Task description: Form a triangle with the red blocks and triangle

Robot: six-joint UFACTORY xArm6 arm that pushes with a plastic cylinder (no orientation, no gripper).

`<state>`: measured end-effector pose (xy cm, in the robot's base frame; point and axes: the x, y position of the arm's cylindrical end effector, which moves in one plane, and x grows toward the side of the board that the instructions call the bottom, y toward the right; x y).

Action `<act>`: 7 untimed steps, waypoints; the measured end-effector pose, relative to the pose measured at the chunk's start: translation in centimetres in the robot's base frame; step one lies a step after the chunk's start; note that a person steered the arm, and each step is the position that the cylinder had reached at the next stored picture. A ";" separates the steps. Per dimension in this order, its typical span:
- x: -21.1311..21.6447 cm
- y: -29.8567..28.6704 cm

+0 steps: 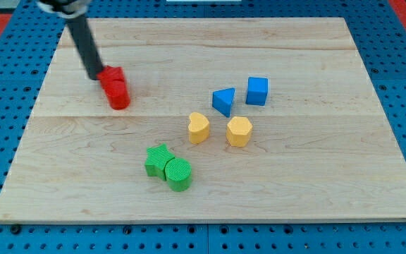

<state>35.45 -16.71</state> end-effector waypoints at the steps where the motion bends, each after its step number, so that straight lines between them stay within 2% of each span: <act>1: 0.4 -4.7; 2: 2.7 -1.9; 3: 2.8 7.0; 4: 2.7 10.6; 5: 2.7 3.9; 6: 7.0 3.6; 7: 7.4 9.3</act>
